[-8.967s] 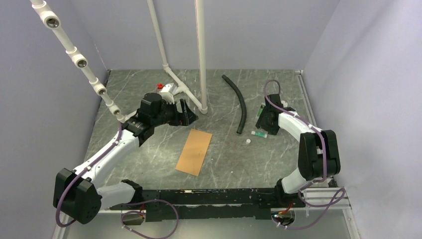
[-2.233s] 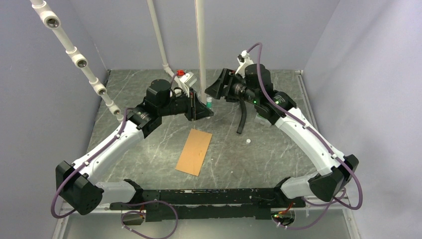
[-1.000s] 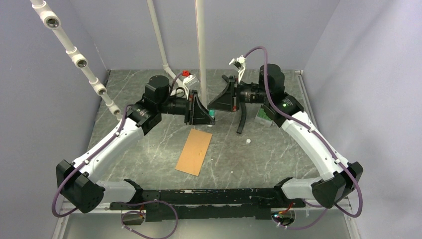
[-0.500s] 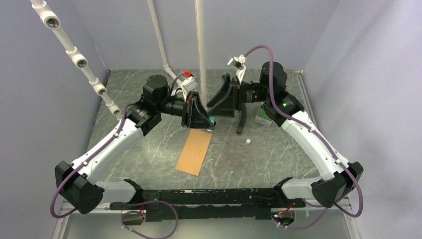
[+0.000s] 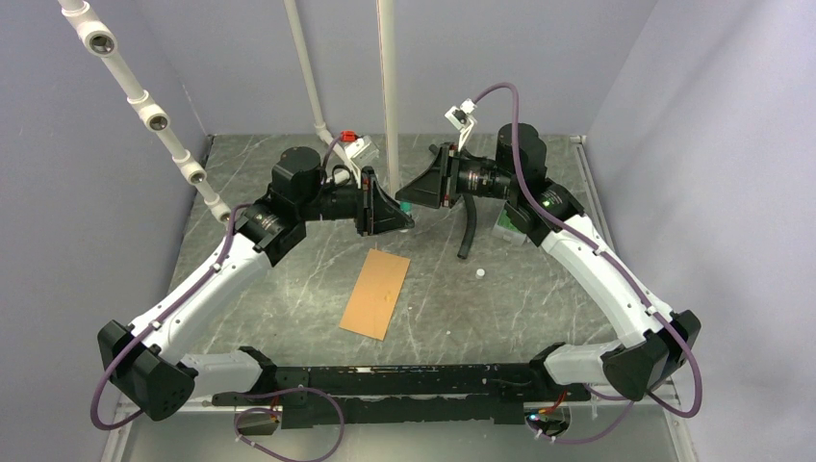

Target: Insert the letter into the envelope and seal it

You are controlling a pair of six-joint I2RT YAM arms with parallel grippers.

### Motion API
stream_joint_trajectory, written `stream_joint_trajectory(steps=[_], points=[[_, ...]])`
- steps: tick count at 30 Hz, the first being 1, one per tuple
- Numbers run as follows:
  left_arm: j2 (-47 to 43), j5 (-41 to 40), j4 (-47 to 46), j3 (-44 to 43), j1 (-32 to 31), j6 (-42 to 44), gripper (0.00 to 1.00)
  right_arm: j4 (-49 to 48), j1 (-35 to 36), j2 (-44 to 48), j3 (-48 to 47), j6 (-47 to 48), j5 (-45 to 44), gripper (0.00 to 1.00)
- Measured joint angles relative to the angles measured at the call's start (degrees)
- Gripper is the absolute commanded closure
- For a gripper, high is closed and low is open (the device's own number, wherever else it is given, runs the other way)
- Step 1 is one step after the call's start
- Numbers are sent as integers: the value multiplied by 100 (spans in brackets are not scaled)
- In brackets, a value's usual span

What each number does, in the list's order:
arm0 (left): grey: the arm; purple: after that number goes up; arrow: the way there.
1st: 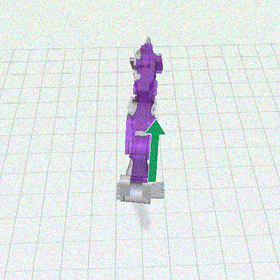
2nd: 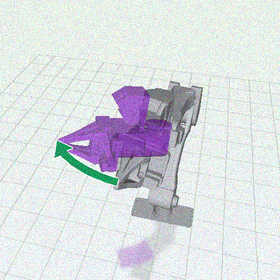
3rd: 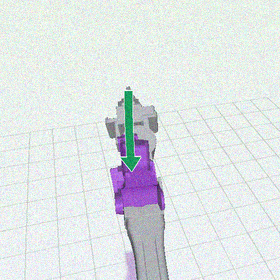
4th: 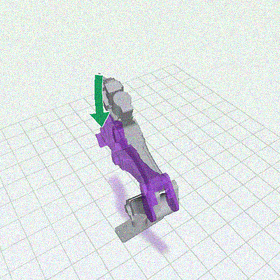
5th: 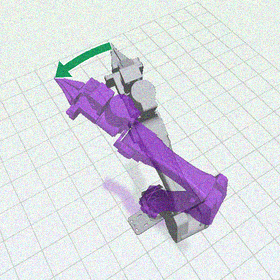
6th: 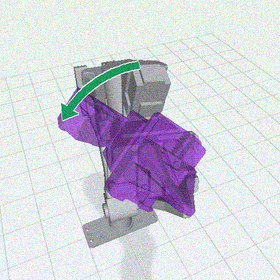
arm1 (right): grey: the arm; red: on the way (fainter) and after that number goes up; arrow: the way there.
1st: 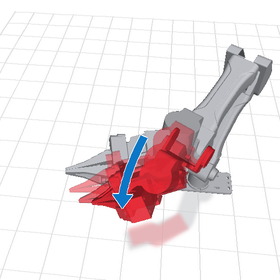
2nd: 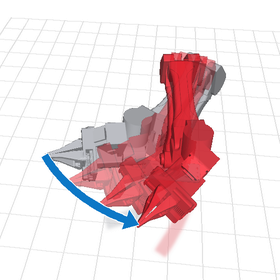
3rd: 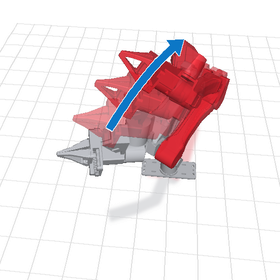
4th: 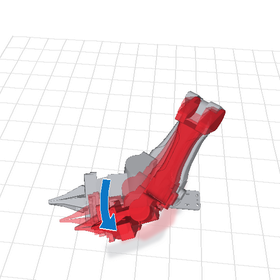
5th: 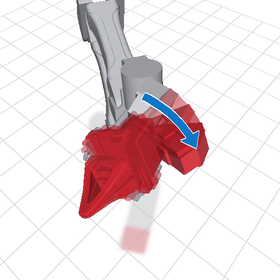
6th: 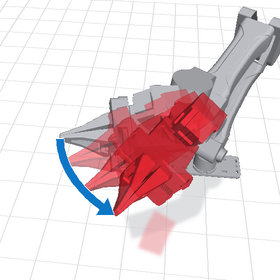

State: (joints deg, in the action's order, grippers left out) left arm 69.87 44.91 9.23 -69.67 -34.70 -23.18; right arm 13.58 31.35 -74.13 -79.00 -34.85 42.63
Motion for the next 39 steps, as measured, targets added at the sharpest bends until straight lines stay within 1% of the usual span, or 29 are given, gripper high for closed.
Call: stream_joint_trajectory(steps=[2, 3, 4, 7, 9, 12, 15, 17, 19, 20, 23, 24, 29, 31, 32, 33, 34, 36, 38, 39], points=[[0, -17, 28, 0, 0, -15, 98, -26, 13, 11, 2, -4, 9, 90], [0, -15, 31, 0, 0, -33, 98, -33, 13, 11, 2, 15, 37, 98], [-11, -7, 33, 0, 0, -55, 97, -46, 13, 11, 2, 42, 79, 100], [-42, 74, 26, 0, 0, -70, 98, -162, 0, 13, 20, 79, 352, 100], [-52, 282, 7, 0, 0, -79, 98, -378, -28, 46, 114, 144, 673, 100], [-44, 970, -35, 0, 0, -146, 98, -750, -52, 201, 345, 308, 1373, 100], [-13, 1709, -247, -11, -33, -177, 98, -940, -39, 302, 365, 527, 2065, 100], [-4, 2059, -295, -20, -66, -164, 98, -1023, -17, 319, 361, 678, 2378, 100], [4, 2223, -297, -20, -76, -153, 97, -1051, 9, 321, 361, 789, 2553, 100], [9, 2240, -304, -20, -79, -153, 93, -1062, 11, 321, 361, 807, 2568, 100], [20, 2203, -313, -22, -76, -170, 69, -1051, 9, 321, 361, 804, 2494, 100], [26, 2170, -315, -26, -74, -184, 63, -1040, 9, 321, 361, 800, 2446, 100], [203, 1969, -299, -181, -31, -354, 43, -935, 0, 321, 361, 785, 2175, 100], [271, 1875, -299, -216, -11, -402, 38, -850, -9, 321, 361, 811, 2055, 100], [295, 1821, -299, -221, -2, -446, 40, -800, -13, 321, 358, 833, 2015, 100], [317, 1805, -293, -221, 4, -474, 44, -748, -15, 321, 358, 839, 1980, 100], [332, 1781, -284, -221, 9, -496, 51, -704, -17, 321, 356, 857, 1932, 100], [350, 1749, -293, -221, 33, -544, 68, -664, -37, 321, 354, 890, 1864, 100], [350, 1692, -295, -221, 52, -612, 91, -645, -72, 310, 354, 892, 1792, 100], [350, 1711, -313, -221, 61, -601, 97, -625, -85, 306, 354, 907, 1720, 100]])
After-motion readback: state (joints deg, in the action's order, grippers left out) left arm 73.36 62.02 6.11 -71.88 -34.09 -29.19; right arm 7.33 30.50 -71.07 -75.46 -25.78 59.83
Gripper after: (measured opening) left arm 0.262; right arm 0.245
